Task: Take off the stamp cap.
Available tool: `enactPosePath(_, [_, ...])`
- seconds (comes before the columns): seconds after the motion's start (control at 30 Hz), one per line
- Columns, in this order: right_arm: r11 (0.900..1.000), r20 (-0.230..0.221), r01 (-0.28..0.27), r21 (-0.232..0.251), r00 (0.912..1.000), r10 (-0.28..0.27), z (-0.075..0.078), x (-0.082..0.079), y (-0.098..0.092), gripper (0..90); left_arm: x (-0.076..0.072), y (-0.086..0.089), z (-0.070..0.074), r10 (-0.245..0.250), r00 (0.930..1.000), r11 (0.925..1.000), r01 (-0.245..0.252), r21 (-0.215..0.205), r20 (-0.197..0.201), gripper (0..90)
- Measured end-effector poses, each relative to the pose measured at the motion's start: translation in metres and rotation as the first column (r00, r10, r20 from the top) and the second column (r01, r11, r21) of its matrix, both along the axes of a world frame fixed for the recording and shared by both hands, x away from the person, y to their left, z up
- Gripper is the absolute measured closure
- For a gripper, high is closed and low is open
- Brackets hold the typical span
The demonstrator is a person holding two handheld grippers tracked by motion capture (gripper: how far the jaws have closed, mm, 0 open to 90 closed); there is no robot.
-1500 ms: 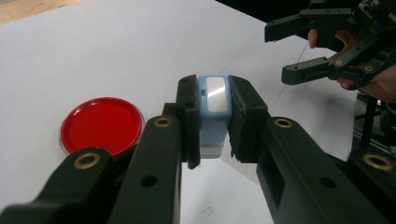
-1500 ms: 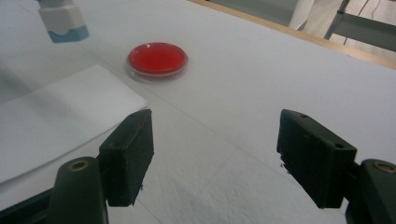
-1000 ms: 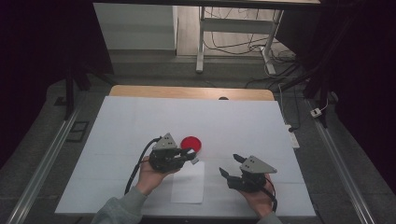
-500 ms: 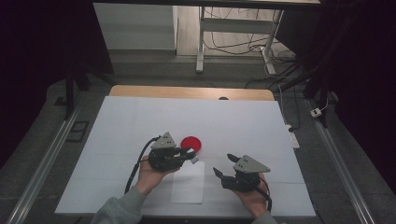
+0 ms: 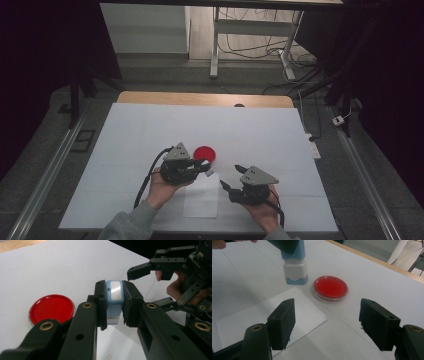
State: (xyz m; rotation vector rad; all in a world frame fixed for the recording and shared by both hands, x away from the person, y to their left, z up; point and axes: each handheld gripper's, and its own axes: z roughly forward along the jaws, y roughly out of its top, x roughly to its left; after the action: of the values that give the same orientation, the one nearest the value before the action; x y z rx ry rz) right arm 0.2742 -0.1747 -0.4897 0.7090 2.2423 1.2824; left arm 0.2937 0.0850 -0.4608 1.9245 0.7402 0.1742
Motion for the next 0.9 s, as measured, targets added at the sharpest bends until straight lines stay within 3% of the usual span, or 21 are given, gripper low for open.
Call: enactPosePath(0.9, [0.999, 0.012, -0.013, -0.029, 0.9998, 0.013, -0.007, 0.004, 0.031, 32.3, 0.0, -0.002, -0.001, -0.002, 1.0, 1.0, 0.002, -0.009, -0.004, 75.6])
